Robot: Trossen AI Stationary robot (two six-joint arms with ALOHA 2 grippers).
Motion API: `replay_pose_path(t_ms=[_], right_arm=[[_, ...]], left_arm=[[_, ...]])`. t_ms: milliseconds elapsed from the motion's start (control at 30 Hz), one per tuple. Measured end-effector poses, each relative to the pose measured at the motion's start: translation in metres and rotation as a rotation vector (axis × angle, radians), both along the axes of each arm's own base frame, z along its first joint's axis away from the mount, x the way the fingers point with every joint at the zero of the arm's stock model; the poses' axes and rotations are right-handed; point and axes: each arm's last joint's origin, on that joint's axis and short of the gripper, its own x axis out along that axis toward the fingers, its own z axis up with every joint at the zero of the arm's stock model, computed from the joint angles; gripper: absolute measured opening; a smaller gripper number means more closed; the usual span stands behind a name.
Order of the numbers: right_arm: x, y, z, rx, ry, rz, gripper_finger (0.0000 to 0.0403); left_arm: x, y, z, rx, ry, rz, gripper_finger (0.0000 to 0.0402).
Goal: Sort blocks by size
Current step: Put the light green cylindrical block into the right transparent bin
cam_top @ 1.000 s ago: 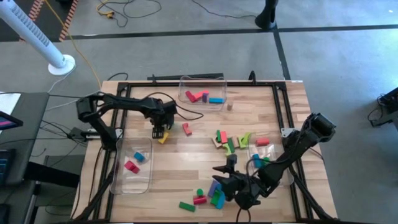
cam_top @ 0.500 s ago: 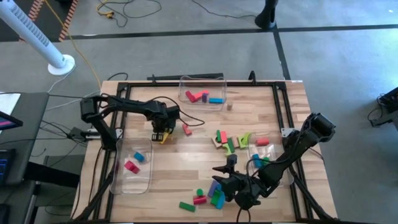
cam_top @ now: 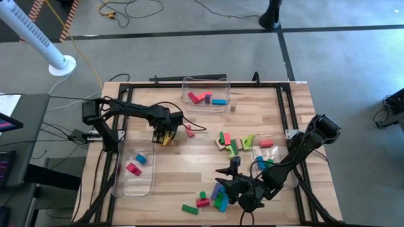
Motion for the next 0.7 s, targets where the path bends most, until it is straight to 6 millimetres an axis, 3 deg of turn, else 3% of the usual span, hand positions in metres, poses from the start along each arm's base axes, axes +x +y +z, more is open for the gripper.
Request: replay_pose_path(t_ms=[233,700], right_arm=[[0.001,0.001,0.001,0.010,-0.013,0.000,0.0191],[0.001,0.001,0.001,0.004,-0.013,0.005,0.0191]], left_arm=[[0.003,0.001,0.001,0.011,-0.021,-0.031,0.0220],[0.030,0.006,0.025,-0.063,-0.185,-0.111,0.0224]])
